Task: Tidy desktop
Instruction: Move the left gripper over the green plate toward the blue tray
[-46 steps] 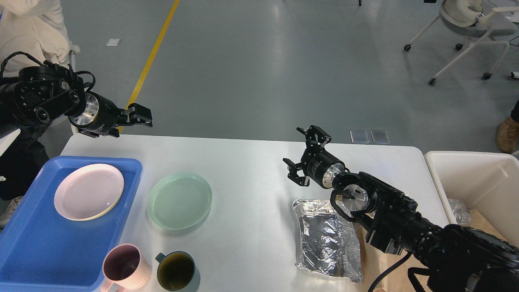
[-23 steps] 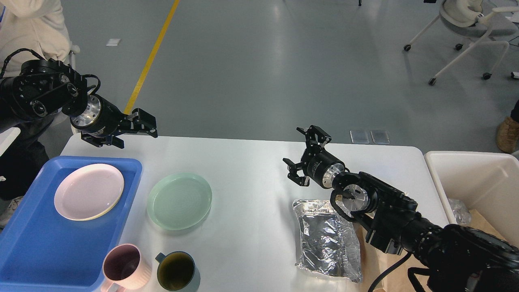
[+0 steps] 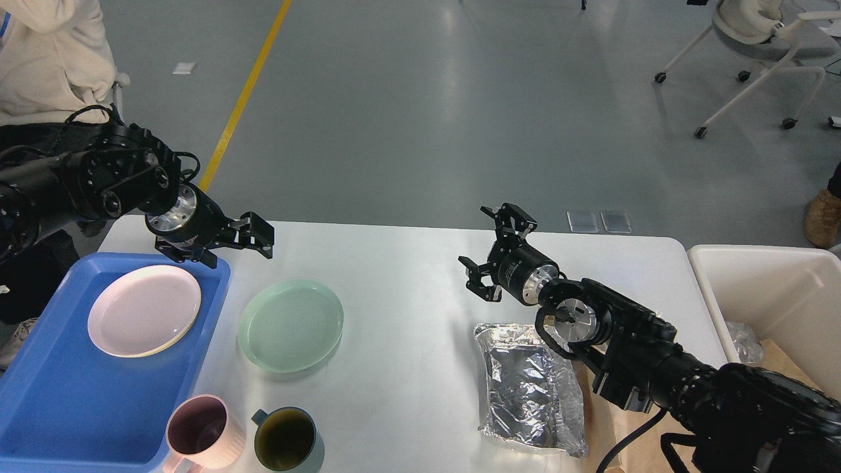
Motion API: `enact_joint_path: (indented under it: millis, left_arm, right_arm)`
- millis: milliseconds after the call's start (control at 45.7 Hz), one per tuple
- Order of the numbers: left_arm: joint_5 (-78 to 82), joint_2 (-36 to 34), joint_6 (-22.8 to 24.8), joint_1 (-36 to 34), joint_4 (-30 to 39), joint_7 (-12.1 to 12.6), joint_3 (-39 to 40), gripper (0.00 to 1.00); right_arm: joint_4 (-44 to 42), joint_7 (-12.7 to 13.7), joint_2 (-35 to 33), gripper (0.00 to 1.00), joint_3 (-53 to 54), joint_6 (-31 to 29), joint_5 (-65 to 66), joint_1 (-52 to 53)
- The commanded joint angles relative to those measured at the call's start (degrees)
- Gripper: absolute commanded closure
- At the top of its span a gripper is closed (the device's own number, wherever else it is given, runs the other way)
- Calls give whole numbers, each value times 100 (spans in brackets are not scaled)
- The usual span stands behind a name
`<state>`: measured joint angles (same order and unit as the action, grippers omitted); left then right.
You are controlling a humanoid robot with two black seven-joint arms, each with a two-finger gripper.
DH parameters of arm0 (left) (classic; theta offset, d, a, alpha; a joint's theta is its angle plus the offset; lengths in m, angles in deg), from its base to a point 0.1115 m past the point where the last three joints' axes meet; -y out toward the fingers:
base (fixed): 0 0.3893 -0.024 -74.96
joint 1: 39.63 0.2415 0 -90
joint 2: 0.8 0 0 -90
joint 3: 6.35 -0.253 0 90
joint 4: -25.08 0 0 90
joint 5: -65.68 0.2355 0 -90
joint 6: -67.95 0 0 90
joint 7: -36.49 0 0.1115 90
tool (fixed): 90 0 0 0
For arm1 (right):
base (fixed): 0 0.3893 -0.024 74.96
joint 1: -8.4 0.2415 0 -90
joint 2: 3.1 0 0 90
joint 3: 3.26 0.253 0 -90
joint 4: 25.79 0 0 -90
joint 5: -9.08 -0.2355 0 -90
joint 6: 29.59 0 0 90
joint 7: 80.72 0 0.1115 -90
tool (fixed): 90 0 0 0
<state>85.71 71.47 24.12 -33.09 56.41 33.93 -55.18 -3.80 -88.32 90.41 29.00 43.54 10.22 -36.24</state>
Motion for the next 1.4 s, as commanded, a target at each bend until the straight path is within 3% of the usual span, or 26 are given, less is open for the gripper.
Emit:
enact_joint_path:
  millis: [0,306,569,854,1379]
  left_arm:
    - [1,402,-38,5,-4,1,-293,3]
    - [-16,1158,94,-127,101,1,-952,3]
    - [-43,1194,883,-988,1120,-16,-1137,3]
    - [-122,1246,883,-1296,1578,-86,-1041,3]
    - [-491,1941,883,-1348,2079,-78,-1023,3]
  right_arm:
    - [7,4,0,0,0,0,0,0]
    - [-2,-5,0,0,0,0,0,0]
    - [-2,4,0,0,0,0,0,0]
    - [-2,4,0,0,0,0,0,0]
    - [-2,4,0,0,0,0,0,0]
